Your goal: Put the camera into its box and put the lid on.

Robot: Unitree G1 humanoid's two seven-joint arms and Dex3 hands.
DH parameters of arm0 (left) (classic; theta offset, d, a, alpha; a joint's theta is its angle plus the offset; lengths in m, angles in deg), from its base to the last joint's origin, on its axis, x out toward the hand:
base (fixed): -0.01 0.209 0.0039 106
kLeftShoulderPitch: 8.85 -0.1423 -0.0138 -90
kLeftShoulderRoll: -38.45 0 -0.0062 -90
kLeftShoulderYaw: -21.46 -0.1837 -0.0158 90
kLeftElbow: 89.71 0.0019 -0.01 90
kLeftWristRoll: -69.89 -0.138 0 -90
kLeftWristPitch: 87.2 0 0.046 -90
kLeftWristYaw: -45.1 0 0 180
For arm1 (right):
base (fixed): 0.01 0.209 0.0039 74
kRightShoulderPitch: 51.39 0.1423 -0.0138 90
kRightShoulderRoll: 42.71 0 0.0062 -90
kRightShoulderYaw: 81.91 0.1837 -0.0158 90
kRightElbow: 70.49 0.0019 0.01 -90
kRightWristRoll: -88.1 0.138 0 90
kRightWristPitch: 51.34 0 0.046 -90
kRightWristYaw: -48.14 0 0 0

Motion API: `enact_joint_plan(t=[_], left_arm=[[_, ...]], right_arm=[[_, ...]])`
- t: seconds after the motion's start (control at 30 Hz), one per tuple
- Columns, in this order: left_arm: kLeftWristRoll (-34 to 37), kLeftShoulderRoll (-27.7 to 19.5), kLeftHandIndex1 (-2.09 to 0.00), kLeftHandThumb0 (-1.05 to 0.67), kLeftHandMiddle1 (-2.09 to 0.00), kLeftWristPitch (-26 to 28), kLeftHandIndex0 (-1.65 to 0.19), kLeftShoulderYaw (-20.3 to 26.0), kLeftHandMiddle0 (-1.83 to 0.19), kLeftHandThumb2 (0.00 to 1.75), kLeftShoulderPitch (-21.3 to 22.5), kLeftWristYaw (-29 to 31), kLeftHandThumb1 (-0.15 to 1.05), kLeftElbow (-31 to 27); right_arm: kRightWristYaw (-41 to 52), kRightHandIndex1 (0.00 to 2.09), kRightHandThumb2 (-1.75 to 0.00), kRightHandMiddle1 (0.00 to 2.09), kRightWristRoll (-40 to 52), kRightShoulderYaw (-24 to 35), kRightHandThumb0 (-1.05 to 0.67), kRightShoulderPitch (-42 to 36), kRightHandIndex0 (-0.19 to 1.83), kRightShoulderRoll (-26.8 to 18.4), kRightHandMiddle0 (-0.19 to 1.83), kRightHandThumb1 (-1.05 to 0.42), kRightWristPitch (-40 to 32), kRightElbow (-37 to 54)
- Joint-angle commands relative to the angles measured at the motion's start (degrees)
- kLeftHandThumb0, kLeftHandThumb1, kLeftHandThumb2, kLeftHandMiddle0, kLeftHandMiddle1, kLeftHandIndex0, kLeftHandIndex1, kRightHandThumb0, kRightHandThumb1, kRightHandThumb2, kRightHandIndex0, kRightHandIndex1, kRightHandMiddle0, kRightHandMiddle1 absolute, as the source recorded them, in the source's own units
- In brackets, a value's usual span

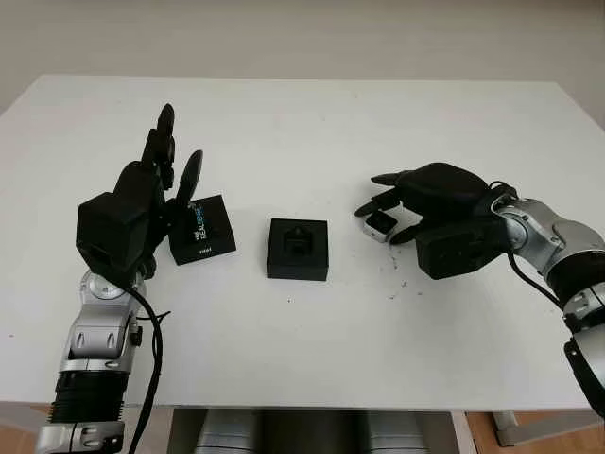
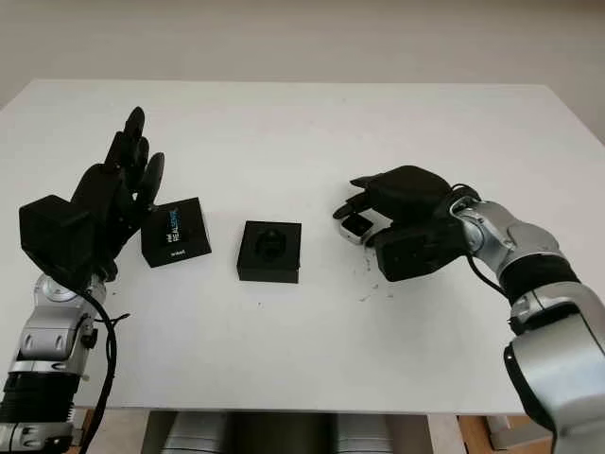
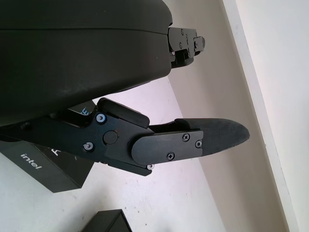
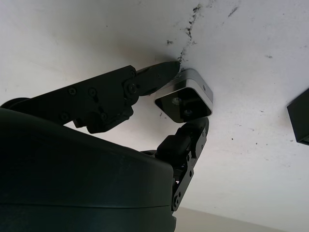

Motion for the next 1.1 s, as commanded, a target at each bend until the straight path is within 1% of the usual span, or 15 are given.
enact_joint_plan(t=[0.0, 0.2, 0.53, 0.57, 0.6, 0.63, 0.7, 0.83, 1.07], left_arm=[[-0.03, -0.35, -0.05, -0.75, -0.05, -0.89, 0.08, 0.06, 0.1, 0.54, 0.44, 0.12, 1.05, -0.59], [0.01, -0.16, -0.05, -0.75, -0.05, -0.77, 0.08, 0.01, 0.1, 0.53, 0.37, 0.0, 1.05, -0.59], [0.26, -0.21, -0.05, -0.74, -0.05, -1.24, 0.09, 0.0, 0.11, 0.53, 0.19, 0.34, 1.05, -0.46], [0.36, -0.16, -0.05, -0.75, -0.05, -1.23, 0.1, 0.03, 0.12, 0.53, 0.18, 0.39, 1.05, -0.42], [0.38, -0.09, -0.05, -0.75, -0.05, -1.19, 0.1, 0.01, 0.12, 0.53, 0.17, 0.37, 1.05, -0.45], [0.4, -0.03, -0.05, -0.74, -0.05, -1.18, 0.1, -0.01, 0.12, 0.53, 0.21, 0.36, 1.05, -0.41], [0.48, 0.02, -0.04, -0.75, -0.05, -1.08, 0.1, -0.06, 0.12, 0.53, 0.21, 0.4, 1.05, -0.46], [0.35, -0.07, -0.04, -0.75, -0.05, -0.98, 0.11, -0.15, 0.13, 0.54, 0.24, 0.41, 1.05, -0.46], [0.56, -0.16, -0.05, -0.75, -0.05, -1.06, 0.11, -0.03, 0.13, 0.53, 0.24, 0.57, 1.05, -0.45]], right_arm=[[-0.7, 0.05, -0.06, 0.14, -0.42, -0.46, -0.34, 1.09, 0.29, 0.13, 0.77, -0.92, -0.02, -0.42], [-1.57, 0.06, -0.06, 0.19, -0.77, -0.82, -0.33, 1.21, 0.3, 0.0, 0.82, -0.94, -0.12, -0.9], [-1.58, 0.05, -0.05, 0.26, -1.2, -0.76, -0.33, 1.3, 0.29, -0.78, 0.81, -0.95, -1.1, -1.0], [-1.88, 0.05, -0.05, 0.32, -1.26, -0.76, -0.34, 1.28, 0.29, -0.92, 0.8, -0.95, -0.93, -1.09], [-1.85, 0.05, -0.05, 0.52, -1.3, -0.77, -0.34, 1.29, 0.3, -1.03, 0.72, -0.94, -1.11, -1.16], [-1.76, 0.05, -0.05, 0.81, -1.35, -0.8, -0.35, 1.33, 0.29, -1.15, 0.58, -0.95, -1.3, -1.2], [-1.48, 0.05, -0.05, 1.02, -1.24, -0.72, -0.35, 1.38, 0.29, -1.35, 0.48, -0.95, -1.49, -1.27], [-0.84, 0.05, -0.05, 1.09, -1.6, -0.91, -0.35, 1.51, 0.29, -1.94, 0.45, -0.95, -2.13, -0.76], [0.01, 0.05, -0.05, 1.1, -1.09, -0.09, -0.33, 1.16, 0.29, -2.47, 0.46, -0.94, -3.55, -0.44]])
